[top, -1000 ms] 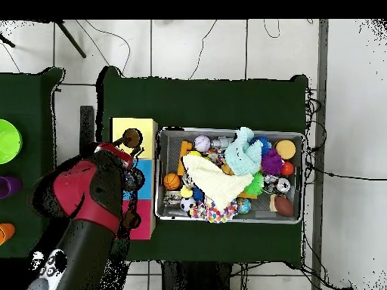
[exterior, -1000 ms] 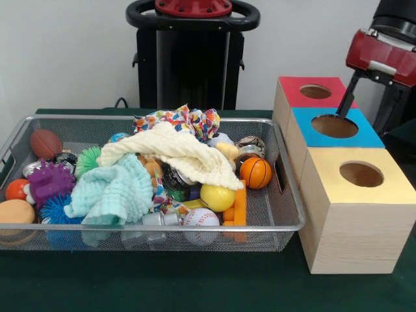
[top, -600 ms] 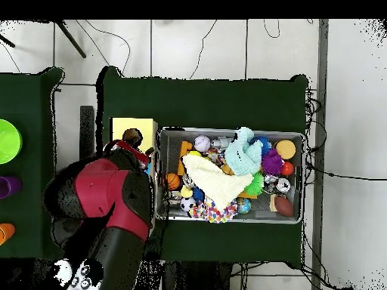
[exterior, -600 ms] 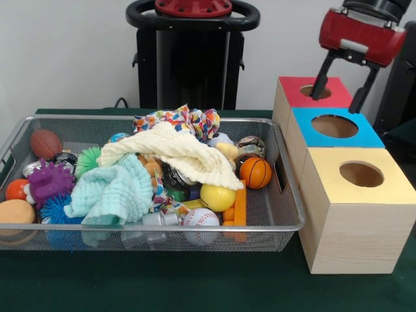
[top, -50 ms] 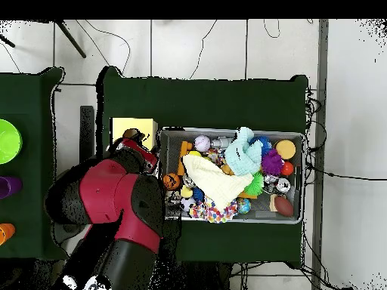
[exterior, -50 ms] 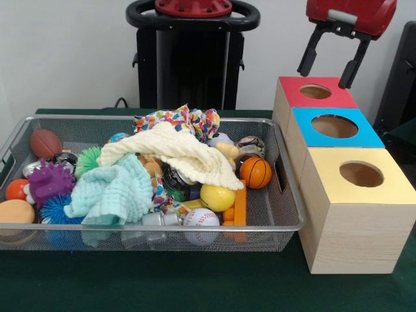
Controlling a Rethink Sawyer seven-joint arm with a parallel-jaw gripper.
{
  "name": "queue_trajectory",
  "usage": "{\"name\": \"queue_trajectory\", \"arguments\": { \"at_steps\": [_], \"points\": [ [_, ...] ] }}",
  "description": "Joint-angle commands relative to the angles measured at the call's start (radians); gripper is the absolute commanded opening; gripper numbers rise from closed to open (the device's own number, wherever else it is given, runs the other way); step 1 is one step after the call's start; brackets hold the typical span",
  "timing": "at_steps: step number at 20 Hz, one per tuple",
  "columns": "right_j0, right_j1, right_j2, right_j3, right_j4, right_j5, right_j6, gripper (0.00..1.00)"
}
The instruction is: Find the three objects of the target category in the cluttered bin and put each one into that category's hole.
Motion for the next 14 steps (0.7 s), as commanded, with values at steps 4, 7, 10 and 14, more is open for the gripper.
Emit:
{"name": "queue_trajectory", "arguments": {
  "at_steps": [4,7,10,14],
  "points": [
    [-0.038,-0.003,0.118,0.159,-0.130,-0.005,-0.066,1.00],
    [-0.052,0.002,0.126,0.158,-0.153,-0.024,-0.067,1.00],
    [-0.084,-0.006,0.150,0.158,-0.171,-0.029,-0.087,1.00],
    [-0.124,-0.020,0.179,0.158,-0.204,-0.037,-0.117,1.00]
  ]
}}
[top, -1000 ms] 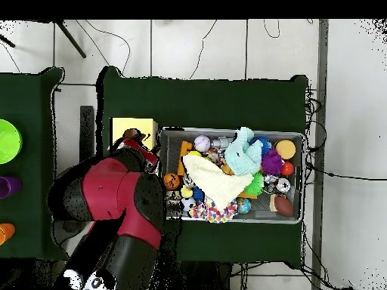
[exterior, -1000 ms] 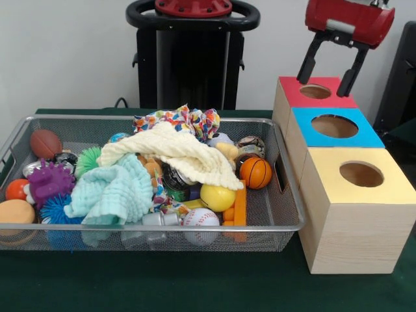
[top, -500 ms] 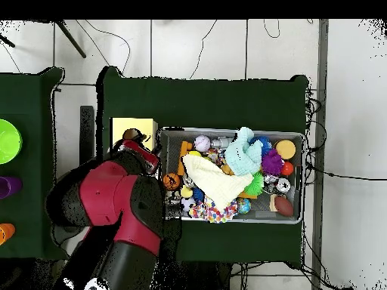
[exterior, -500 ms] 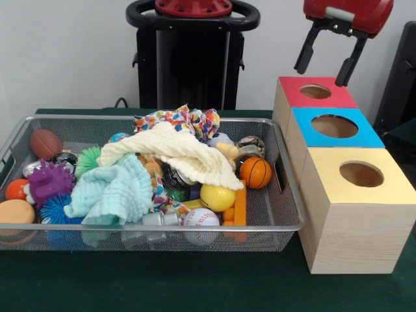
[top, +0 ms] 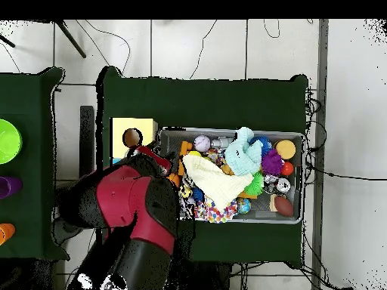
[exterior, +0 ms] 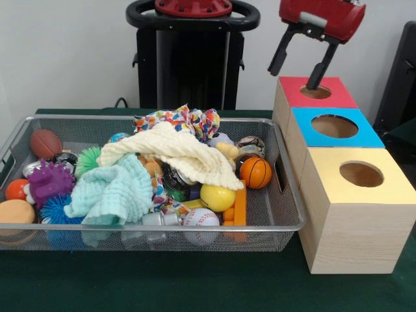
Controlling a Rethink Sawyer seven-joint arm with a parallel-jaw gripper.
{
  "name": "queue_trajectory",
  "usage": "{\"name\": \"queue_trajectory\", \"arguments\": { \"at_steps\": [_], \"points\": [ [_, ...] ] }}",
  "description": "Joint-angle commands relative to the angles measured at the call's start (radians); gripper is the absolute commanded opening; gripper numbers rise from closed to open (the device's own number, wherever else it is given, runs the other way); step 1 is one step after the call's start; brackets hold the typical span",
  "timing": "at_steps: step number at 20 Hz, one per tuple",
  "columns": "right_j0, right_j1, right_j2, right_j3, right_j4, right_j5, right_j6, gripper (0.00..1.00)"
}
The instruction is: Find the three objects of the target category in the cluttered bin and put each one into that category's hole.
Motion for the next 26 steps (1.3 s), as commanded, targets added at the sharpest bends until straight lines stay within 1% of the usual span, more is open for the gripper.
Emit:
{"name": "queue_trajectory", "arguments": {
  "at_steps": [1,4,7,12,16,19,21,23,26],
  "points": [
    [-0.087,-0.003,0.160,0.121,-0.105,-0.040,-0.120,1.00],
    [-0.103,0.004,0.168,0.113,-0.143,-0.064,-0.127,1.00],
    [-0.120,0.007,0.179,0.096,-0.177,-0.064,-0.135,1.00],
    [-0.179,-0.009,0.220,0.098,-0.232,-0.073,-0.162,1.00],
    [-0.248,-0.055,0.275,0.118,-0.261,-0.063,-0.201,1.00],
    [-0.302,-0.102,0.330,0.135,-0.267,-0.023,-0.239,1.00],
    [-0.298,-0.129,0.335,0.150,-0.263,0.012,-0.221,1.00],
    [-0.265,-0.140,0.320,0.151,-0.260,0.048,-0.176,1.00],
    [-0.229,-0.120,0.311,0.144,-0.257,0.056,-0.111,1.00]
  ]
}}
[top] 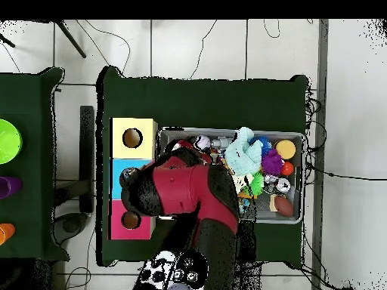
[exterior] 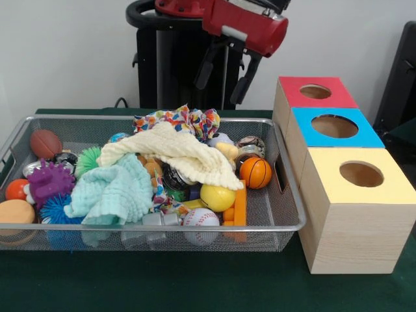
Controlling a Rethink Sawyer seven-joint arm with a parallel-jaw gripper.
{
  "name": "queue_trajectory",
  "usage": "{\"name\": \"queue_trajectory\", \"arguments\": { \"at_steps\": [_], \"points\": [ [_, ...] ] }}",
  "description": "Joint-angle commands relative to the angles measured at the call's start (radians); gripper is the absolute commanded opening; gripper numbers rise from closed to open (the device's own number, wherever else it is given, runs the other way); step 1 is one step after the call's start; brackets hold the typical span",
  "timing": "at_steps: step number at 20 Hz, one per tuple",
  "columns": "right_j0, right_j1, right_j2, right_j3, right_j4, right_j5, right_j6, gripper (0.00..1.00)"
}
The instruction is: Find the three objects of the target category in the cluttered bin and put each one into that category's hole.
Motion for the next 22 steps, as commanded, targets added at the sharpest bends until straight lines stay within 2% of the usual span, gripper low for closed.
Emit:
{"name": "queue_trajectory", "arguments": {
  "at_steps": [1,5,12,15,19,22],
  "points": [
    [0.028,-0.027,0.131,0.116,-0.050,0.065,-0.100,1.00],
    [-0.003,0.000,0.158,0.109,-0.057,0.034,-0.118,1.00],
    [-0.169,-0.038,0.277,0.165,-0.089,-0.023,-0.240,1.00],
    [-0.165,-0.058,0.276,0.181,-0.105,-0.016,-0.206,1.00],
    [-0.103,-0.030,0.234,0.165,-0.143,-0.041,-0.106,1.00],
    [-0.118,-0.012,0.247,0.170,-0.167,-0.090,-0.092,1.00]
  ]
}}
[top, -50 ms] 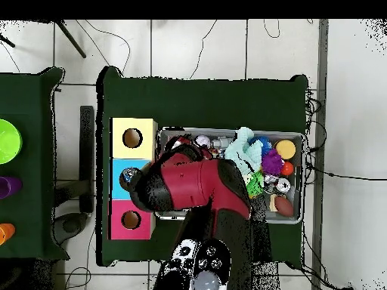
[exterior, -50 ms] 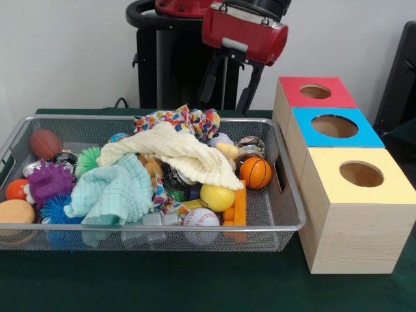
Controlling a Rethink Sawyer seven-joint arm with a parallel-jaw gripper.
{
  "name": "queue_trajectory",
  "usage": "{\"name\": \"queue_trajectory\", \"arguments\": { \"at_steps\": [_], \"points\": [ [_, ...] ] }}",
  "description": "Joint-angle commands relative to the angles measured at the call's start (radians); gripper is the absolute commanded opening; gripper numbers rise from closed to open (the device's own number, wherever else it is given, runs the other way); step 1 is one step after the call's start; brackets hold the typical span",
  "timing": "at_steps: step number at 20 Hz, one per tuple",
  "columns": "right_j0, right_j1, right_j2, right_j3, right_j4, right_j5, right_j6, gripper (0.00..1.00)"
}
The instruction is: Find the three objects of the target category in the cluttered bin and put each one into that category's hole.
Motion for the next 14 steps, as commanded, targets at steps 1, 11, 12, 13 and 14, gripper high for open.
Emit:
{"name": "queue_trajectory", "arguments": {
  "at_steps": [1,11,12,13,14],
  "points": [
    [-0.017,0.029,0.104,0.133,-0.107,-0.097,-0.097,1.00],
    [-0.118,-0.035,0.225,0.109,-0.111,0.041,-0.215,1.00],
    [-0.095,-0.035,0.212,0.101,-0.113,0.054,-0.193,1.00],
    [-0.072,-0.035,0.198,0.094,-0.116,0.068,-0.171,1.00],
    [-0.048,-0.032,0.183,0.090,-0.118,0.072,-0.145,1.00]
  ]
}}
